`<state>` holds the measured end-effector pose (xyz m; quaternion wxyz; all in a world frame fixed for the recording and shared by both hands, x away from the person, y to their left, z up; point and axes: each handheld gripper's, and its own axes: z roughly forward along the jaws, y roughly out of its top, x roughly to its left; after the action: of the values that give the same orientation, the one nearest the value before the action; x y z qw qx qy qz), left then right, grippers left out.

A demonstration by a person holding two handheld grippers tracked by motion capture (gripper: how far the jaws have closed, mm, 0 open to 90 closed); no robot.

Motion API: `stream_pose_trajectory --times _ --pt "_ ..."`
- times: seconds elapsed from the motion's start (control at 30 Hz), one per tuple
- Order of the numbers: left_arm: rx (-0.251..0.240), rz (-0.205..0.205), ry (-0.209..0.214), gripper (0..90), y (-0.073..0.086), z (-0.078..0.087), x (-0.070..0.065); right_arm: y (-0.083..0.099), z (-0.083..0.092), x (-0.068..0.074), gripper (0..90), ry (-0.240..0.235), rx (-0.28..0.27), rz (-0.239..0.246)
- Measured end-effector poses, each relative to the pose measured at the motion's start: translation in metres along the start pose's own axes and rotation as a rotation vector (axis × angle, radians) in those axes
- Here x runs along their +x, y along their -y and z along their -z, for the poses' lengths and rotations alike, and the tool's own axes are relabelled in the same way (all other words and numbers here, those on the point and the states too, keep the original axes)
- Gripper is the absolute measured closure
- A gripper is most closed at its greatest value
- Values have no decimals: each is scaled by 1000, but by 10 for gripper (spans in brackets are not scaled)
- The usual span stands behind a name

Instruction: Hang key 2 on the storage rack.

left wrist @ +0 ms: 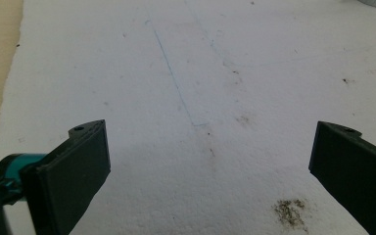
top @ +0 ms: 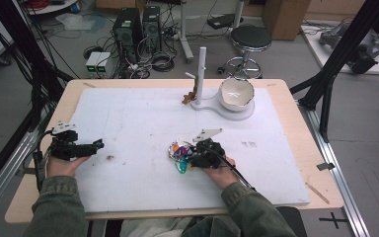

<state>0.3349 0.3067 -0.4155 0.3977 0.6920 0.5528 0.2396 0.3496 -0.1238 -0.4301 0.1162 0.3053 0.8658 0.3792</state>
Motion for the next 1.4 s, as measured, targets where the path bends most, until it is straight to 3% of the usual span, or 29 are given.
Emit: stream_pose_trajectory --times 0.07,0.13,0.27,0.53,0.6,0.73,1.4 --pt "-1 1 0 21 0 -1 0 0 -2 5 530 50 15 29" --pt "1 -2 2 21 0 -1 -1 0 -5 7 508 68 36 48" --pt "-2 1 2 21 0 -1 0 -1 -6 8 649 77 44 42" --pt "-1 -2 4 22 0 -1 0 -2 -1 7 865 193 30 16" --pt "-1 -2 2 22 0 0 0 -2 -1 5 868 189 34 -1" --pt "-2 -3 3 22 0 -1 0 -2 -2 8 873 202 37 21" --pt "-2 -3 10 22 0 0 0 -6 25 -14 875 44 -102 -143"
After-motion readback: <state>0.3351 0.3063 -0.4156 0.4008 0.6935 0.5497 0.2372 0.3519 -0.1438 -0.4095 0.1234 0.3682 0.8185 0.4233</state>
